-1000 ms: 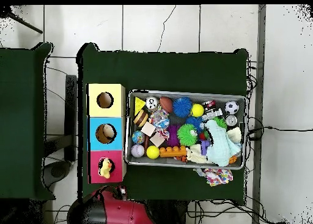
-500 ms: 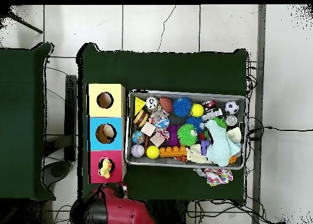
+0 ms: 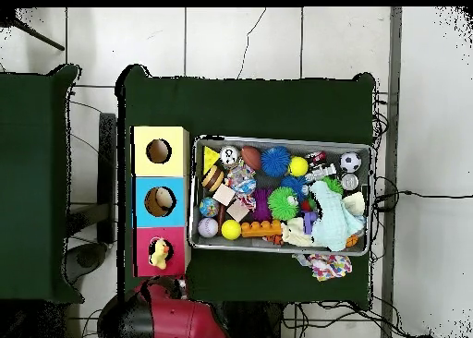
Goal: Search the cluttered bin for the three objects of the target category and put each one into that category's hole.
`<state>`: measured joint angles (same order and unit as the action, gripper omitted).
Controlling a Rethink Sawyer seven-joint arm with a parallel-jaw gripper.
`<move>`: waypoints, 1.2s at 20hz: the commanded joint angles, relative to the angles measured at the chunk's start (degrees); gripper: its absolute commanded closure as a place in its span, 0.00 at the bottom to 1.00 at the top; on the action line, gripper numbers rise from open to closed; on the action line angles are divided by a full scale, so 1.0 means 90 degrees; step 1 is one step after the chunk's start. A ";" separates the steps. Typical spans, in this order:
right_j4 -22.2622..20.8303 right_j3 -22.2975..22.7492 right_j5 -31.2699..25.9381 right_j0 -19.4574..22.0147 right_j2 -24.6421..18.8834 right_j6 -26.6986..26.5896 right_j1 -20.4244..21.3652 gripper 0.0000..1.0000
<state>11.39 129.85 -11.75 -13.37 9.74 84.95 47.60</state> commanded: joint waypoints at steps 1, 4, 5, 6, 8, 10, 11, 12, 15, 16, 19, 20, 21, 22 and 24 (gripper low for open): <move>0.0441 -0.0819 -0.0849 -0.0174 0.0012 0.1689 0.0126 1.00; 0.0433 -0.0987 -0.1132 -0.0390 0.0213 0.1766 0.0116 1.00; 0.0421 -0.1008 -0.1136 -0.0425 0.0247 0.1752 0.0061 1.00; 0.0440 -0.0973 -0.1053 -0.0402 0.0205 0.1739 0.0028 1.00; 0.0480 -0.0902 -0.0887 -0.0357 0.0121 0.1713 -0.0038 1.00; 0.0518 -0.0846 -0.0790 -0.0300 0.0046 0.1680 -0.0053 1.00; 0.0539 -0.0818 -0.0734 -0.0276 0.0005 0.1672 -0.0078 1.00; 0.0540 -0.0782 -0.0669 -0.0257 -0.0023 0.1659 -0.0100 1.00; 0.0562 -0.0694 -0.0442 -0.0152 -0.0143 0.1614 -0.0161 1.00; 0.0568 -0.0697 -0.0410 -0.0100 -0.0203 0.1580 -0.0190 1.00; 0.0603 -0.0703 -0.0321 -0.0050 -0.0298 0.1571 -0.0204 1.00; 0.0620 -0.0763 -0.0360 -0.0058 -0.0289 0.1576 -0.0213 1.00; 0.0633 -0.0794 -0.0385 -0.0066 -0.0288 0.1582 -0.0210 1.00; 0.0643 -0.0850 -0.0422 -0.0078 -0.0274 0.1584 -0.0233 1.00; 0.0659 -0.0908 -0.0490 -0.0125 -0.0220 0.1606 -0.0228 1.00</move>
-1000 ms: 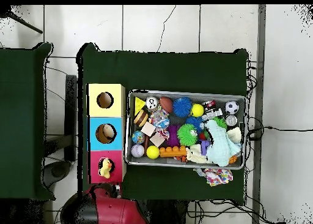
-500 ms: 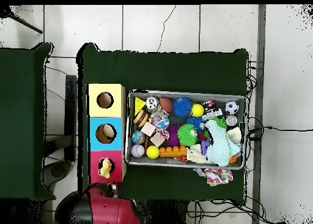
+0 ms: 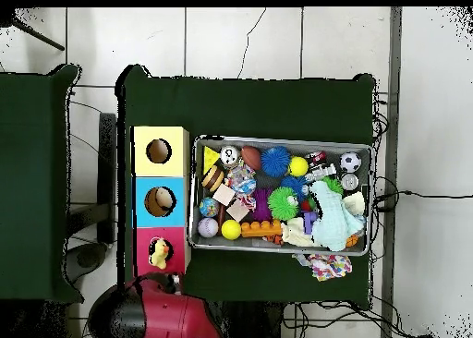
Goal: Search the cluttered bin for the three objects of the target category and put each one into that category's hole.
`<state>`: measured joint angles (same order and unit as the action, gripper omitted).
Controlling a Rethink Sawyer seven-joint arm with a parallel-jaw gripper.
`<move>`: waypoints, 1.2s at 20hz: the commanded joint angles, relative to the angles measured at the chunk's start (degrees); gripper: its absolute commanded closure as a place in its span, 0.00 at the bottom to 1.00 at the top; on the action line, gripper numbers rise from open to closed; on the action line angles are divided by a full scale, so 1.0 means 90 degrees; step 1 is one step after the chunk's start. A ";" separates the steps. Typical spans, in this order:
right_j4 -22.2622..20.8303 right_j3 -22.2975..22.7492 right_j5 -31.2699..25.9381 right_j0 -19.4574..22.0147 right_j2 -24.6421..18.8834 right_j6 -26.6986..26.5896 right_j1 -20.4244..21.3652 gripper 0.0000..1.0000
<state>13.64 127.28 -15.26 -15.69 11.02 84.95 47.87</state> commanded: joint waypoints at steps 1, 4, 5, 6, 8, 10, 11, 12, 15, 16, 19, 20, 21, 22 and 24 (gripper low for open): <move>0.0416 -0.0649 -0.0115 0.0109 -0.0331 0.1617 -0.0262 1.00; 0.0463 -0.0707 -0.0141 0.0033 -0.0284 0.1659 -0.0235 1.00; 0.0483 -0.0738 -0.0177 -0.0012 -0.0254 0.1685 -0.0216 1.00; 0.0486 -0.0828 -0.0308 -0.0087 -0.0180 0.1706 -0.0226 1.00; 0.0496 -0.0939 -0.0461 -0.0215 -0.0055 0.1760 -0.0205 1.00; 0.0525 -0.1029 -0.0570 -0.0308 0.0023 0.1812 -0.0165 1.00; 0.0537 -0.1056 -0.0600 -0.0345 0.0058 0.1829 -0.0154 1.00; 0.0549 -0.1091 -0.0640 -0.0372 0.0087 0.1839 -0.0162 1.00; 0.0585 -0.1161 -0.0735 -0.0440 0.0135 0.1868 -0.0164 1.00; 0.0599 -0.1152 -0.0727 -0.0446 0.0133 0.1875 -0.0154 1.00; 0.0617 -0.1160 -0.0727 -0.0458 0.0138 0.1874 -0.0183 1.00; 0.0618 -0.1182 -0.0731 -0.0457 0.0141 0.1863 -0.0216 1.00; 0.0613 -0.1178 -0.0690 -0.0440 0.0136 0.1841 -0.0261 1.00; 0.0607 -0.1178 -0.0647 -0.0413 0.0108 0.1815 -0.0333 1.00; 0.0609 -0.1079 -0.0348 -0.0236 -0.0043 0.1723 -0.0493 1.00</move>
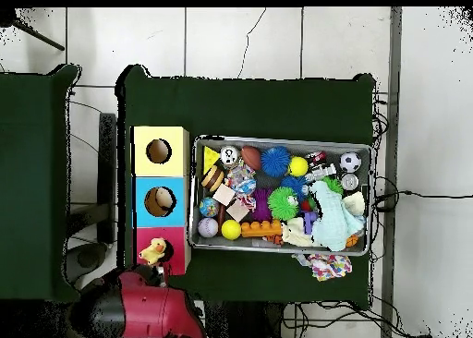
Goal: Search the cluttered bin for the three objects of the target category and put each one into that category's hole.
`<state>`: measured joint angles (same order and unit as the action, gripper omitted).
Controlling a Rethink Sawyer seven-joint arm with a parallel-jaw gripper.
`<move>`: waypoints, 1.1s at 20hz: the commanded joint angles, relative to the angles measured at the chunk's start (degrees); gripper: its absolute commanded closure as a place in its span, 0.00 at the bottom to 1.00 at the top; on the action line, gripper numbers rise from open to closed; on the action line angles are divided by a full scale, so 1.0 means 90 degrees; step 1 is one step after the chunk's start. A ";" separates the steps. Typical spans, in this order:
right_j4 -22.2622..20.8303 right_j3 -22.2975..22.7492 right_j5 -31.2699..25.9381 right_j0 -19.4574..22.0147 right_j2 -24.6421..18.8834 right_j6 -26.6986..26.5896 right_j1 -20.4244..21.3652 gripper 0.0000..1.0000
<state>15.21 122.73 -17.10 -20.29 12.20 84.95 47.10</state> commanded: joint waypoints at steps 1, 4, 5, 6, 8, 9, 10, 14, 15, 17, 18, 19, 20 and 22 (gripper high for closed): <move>0.0415 -0.0500 0.0037 0.0409 -0.0284 0.1640 -0.0478 1.00; 0.0292 -0.0240 0.0445 0.0723 -0.0445 0.1481 -0.0533 1.00; 0.0246 -0.0179 0.0493 0.0796 -0.0456 0.1444 -0.0529 1.00; 0.0188 -0.0127 0.0491 0.0856 -0.0438 0.1394 -0.0511 1.00; 0.0076 -0.0028 0.0542 0.1012 -0.0417 0.1307 -0.0495 1.00; 0.0014 0.0011 0.0568 0.1088 -0.0395 0.1260 -0.0495 1.00; -0.0053 0.0034 0.0586 0.1157 -0.0356 0.1211 -0.0492 1.00; -0.0233 -0.0029 0.0795 0.1340 -0.0284 0.1145 -0.0678 1.00; -0.0234 -0.0100 0.0862 0.1338 -0.0287 0.1168 -0.0786 1.00; -0.0204 -0.0231 0.0931 0.1308 -0.0275 0.1228 -0.0969 1.00; -0.0183 -0.0281 0.0964 0.1296 -0.0260 0.1261 -0.1016 1.00; -0.0185 -0.0291 0.0935 0.1291 -0.0250 0.1255 -0.1021 1.00; -0.0180 -0.0295 0.0901 0.1267 -0.0207 0.1268 -0.1015 1.00; -0.0125 -0.0353 0.0765 0.1159 -0.0090 0.1337 -0.1009 1.00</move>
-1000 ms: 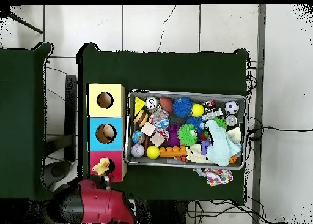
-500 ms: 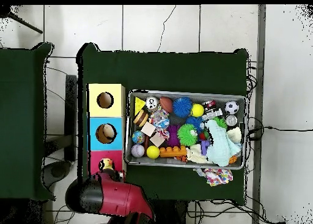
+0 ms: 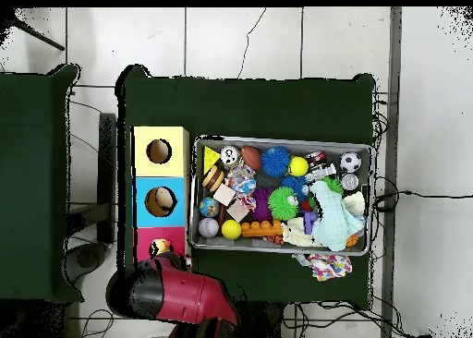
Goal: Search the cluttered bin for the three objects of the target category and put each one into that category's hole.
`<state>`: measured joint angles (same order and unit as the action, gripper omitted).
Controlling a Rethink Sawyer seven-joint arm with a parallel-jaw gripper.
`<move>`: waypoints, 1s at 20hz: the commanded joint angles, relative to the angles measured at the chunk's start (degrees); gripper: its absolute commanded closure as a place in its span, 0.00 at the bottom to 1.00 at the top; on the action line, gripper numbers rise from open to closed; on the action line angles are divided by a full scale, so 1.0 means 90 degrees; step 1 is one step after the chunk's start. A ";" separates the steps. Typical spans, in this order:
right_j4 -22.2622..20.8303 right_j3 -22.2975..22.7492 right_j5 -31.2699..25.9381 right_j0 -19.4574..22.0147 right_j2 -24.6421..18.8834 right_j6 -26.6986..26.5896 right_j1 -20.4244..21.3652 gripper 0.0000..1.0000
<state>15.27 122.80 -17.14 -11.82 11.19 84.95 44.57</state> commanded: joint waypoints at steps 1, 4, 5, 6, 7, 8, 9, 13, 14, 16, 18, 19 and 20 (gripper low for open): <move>-0.0098 -0.0427 0.0641 0.0106 0.0105 0.1383 -0.0741 1.00; 0.0029 -0.0637 0.0129 -0.0293 0.0240 0.1537 -0.0691 1.00; 0.0048 -0.0679 -0.0014 -0.0412 0.0296 0.1574 -0.0666 1.00; 0.0047 -0.0697 -0.0184 -0.0499 0.0355 0.1596 -0.0631 1.00; 0.0037 -0.0696 -0.0272 -0.0553 0.0416 0.1597 -0.0607 1.00; 0.0017 -0.0692 -0.0381 -0.0589 0.0483 0.1578 -0.0574 1.00; -0.0023 -0.0664 -0.0476 -0.0613 0.0572 0.1539 -0.0524 1.00; -0.0278 -0.0682 -0.1284 -0.0822 0.1159 0.1366 0.0005 1.00; -0.0327 -0.0756 -0.1501 -0.0886 0.1286 0.1339 0.0089 1.00; -0.0368 -0.0847 -0.1752 -0.0952 0.1417 0.1333 0.0190 1.00; -0.0414 -0.0913 -0.1908 -0.0965 0.1475 0.1303 0.0256 1.00; -0.0438 -0.0947 -0.1961 -0.0967 0.1492 0.1285 0.0281 1.00; -0.0467 -0.0977 -0.2045 -0.0984 0.1531 0.1277 0.0324 1.00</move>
<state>13.49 120.88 -27.09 -20.74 21.81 84.95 45.73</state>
